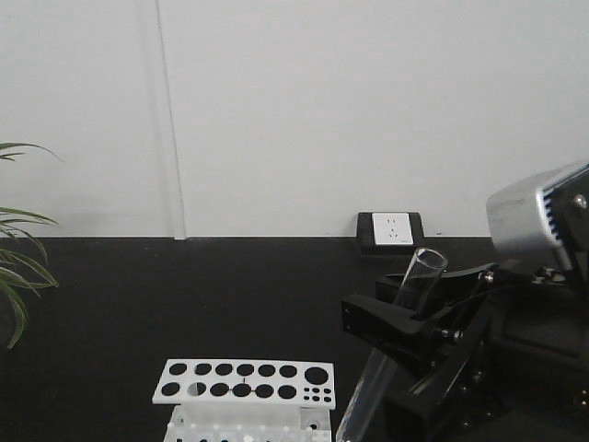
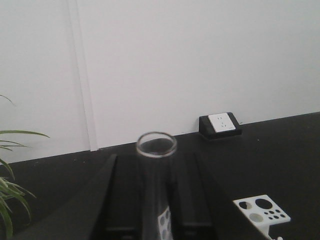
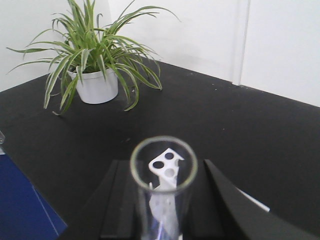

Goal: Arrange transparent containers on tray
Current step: 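Drive the base to the bench with the yellow tray, holding both tubes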

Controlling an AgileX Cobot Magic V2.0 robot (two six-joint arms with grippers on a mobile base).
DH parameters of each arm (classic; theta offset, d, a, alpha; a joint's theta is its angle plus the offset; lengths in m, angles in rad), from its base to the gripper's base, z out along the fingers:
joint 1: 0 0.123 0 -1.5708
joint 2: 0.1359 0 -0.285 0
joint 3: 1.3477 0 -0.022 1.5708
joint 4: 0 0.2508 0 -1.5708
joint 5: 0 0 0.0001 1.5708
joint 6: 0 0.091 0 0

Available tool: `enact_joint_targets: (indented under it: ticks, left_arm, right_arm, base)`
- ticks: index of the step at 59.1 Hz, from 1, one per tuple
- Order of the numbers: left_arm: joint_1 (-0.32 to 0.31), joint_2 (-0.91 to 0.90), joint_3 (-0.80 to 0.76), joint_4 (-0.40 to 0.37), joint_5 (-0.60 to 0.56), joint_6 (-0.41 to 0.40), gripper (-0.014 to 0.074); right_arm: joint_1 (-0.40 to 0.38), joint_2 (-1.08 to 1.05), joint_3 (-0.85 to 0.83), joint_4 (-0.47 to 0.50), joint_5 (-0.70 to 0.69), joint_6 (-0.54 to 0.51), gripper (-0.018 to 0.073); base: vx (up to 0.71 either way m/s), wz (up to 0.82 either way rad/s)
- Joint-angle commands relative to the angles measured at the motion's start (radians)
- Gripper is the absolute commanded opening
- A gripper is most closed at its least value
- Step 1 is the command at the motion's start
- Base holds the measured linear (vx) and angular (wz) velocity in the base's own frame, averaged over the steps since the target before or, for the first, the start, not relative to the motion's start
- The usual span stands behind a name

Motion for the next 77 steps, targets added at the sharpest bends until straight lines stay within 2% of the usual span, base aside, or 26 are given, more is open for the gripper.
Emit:
enact_joint_targets:
  ticks: [1, 77]
  left_arm:
    - [-0.006, 0.004, -0.039, -0.005, -0.084, -0.006, 0.0062]
    - [-0.006, 0.004, -0.039, -0.005, -0.084, -0.006, 0.0062]
  right_arm:
    - [-0.005, -0.016, -0.039, -0.001, -0.091, -0.010, 0.0054]
    - [-0.005, -0.016, -0.039, -0.001, -0.091, -0.010, 0.0054]
  base:
    - [-0.22, 0.02]
    - [-0.24, -0.01]
